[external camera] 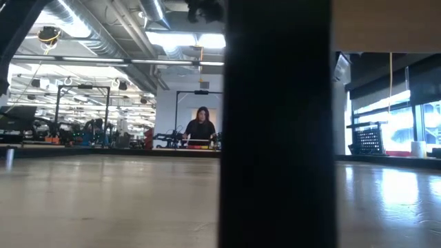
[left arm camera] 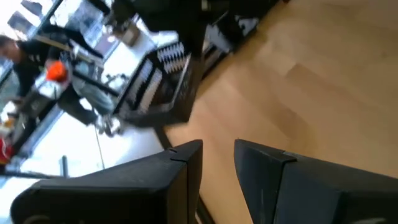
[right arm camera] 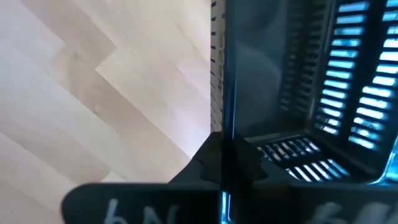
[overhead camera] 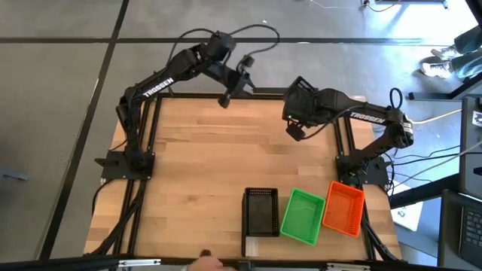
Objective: Stack baskets on shelf by color
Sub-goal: Stack the black bin on the stacked black bins on the shelf
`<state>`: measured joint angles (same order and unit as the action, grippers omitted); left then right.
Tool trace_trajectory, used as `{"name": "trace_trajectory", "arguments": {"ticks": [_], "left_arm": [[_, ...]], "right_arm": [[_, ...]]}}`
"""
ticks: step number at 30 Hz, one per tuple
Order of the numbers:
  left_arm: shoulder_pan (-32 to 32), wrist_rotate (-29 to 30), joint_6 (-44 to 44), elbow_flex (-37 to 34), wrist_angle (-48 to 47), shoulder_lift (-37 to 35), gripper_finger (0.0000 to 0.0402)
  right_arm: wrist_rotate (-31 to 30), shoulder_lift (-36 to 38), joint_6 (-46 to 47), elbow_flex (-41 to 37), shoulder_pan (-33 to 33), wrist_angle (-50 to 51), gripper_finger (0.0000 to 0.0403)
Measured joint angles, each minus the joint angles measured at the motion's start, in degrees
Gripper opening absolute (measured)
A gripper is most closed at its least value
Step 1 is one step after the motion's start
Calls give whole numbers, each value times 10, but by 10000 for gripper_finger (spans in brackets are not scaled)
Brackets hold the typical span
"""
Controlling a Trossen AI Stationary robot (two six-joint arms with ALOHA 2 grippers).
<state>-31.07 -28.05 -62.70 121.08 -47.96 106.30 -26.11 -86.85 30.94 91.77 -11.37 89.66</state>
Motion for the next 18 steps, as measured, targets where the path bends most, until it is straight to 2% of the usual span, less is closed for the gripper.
{"name": "trace_trajectory", "arguments": {"ticks": [3,8,13,18], "left_arm": [[31,13,5,0,21,0,85],[86,84,5,0,57,6,85],[122,137,-60,0,62,22,85],[135,162,-126,0,61,22,85]], "right_arm": [[-17,0,-21,2,16,-2,0],[-42,-1,-76,2,40,-4,0],[-53,-1,-197,2,69,-6,0],[-53,-1,-332,2,104,-6,0]]}}
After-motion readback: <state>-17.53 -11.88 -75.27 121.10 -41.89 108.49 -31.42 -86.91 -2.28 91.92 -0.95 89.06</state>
